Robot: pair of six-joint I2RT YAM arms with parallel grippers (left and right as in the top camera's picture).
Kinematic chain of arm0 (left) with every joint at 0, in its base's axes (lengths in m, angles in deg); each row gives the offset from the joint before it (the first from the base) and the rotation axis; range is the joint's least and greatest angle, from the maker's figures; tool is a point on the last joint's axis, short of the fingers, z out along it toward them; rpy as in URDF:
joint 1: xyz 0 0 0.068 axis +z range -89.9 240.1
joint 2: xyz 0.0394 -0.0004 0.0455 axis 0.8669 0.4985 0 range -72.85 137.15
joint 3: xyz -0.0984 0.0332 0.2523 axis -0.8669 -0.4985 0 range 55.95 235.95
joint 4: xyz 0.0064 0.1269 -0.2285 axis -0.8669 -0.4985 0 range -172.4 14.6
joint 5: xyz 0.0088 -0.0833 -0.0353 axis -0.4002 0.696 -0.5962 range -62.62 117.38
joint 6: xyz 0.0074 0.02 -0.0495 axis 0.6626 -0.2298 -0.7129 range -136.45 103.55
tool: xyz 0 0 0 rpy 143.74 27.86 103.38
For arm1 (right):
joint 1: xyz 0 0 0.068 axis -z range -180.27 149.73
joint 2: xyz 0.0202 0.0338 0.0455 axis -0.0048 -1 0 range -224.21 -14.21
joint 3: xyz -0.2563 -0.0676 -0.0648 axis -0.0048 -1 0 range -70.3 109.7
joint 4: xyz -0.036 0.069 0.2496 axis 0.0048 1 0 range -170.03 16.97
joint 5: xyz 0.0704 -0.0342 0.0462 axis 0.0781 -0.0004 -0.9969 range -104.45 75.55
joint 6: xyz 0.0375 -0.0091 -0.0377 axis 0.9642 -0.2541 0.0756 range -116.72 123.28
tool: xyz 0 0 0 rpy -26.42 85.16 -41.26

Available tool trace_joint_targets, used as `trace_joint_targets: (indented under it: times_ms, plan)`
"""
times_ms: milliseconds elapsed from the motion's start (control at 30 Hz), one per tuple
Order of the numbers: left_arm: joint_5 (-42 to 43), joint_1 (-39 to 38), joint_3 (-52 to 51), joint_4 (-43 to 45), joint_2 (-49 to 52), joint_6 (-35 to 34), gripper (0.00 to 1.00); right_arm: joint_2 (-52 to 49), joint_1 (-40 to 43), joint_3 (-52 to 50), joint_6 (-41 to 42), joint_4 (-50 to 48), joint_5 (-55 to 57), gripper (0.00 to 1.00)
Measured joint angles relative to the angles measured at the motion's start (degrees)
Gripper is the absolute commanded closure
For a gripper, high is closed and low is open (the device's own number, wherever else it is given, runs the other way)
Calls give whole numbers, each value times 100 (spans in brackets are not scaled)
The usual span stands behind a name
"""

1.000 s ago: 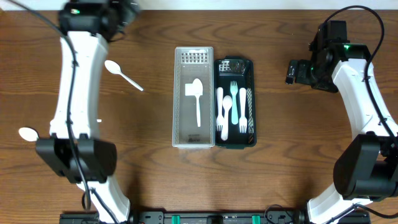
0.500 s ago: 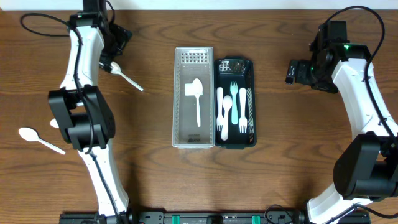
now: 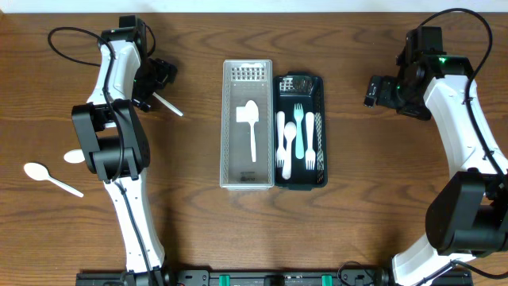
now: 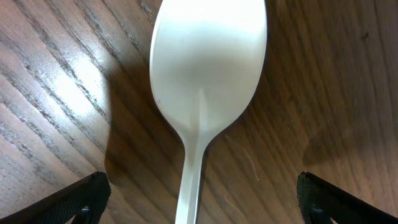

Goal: Pack container
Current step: 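Move the left gripper to the next white spoon and grasp it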

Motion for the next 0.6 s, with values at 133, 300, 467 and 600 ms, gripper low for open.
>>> trace_joint_targets:
  times_ms: [133,300,467,600]
  plan:
    - [0,4,-105,-7,0,61,2,0,0,0,7,9,0,1]
    - [-7,20,-212,-20,-28,79,2,-2,0,0,9,20,0,1]
    - [-15,26,-269,-63,-55,68,2,0,0,0,9,20,0,1]
    - [-44,26,-302,-164,-57,0,2,0,0,0,9,22,0,1]
